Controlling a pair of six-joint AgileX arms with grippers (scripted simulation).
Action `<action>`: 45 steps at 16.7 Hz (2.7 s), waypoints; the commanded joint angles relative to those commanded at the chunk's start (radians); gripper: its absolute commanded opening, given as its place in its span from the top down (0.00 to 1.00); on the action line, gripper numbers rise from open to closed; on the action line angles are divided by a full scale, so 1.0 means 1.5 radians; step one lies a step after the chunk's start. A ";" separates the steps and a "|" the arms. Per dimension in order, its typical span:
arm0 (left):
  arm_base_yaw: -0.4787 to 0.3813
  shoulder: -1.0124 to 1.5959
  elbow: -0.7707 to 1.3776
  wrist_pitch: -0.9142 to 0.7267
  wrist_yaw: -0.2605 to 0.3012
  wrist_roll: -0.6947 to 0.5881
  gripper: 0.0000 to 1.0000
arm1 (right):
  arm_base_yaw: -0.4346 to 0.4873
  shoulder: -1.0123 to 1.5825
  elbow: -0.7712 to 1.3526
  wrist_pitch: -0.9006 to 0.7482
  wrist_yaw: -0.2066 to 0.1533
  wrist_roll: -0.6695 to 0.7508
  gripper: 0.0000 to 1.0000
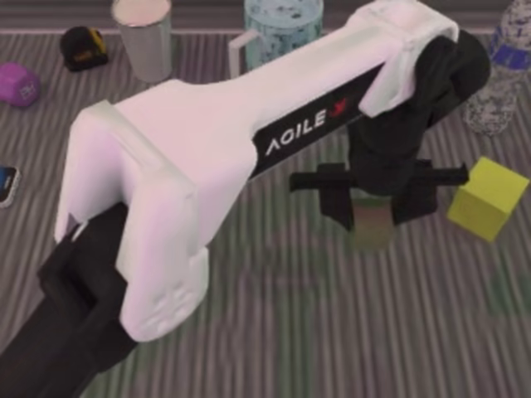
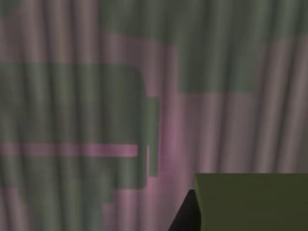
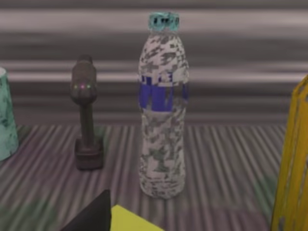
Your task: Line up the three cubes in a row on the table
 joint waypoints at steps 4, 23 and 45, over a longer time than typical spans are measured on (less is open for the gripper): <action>-0.002 -0.009 -0.126 0.104 0.000 -0.001 1.00 | 0.000 0.000 0.000 0.000 0.000 0.000 0.00; -0.005 -0.013 -0.176 0.155 0.000 -0.002 0.10 | 0.000 0.000 0.000 0.000 0.000 0.000 0.00; 0.007 -0.009 0.015 -0.034 0.000 -0.005 0.00 | 0.000 0.000 0.000 0.000 0.000 0.000 0.00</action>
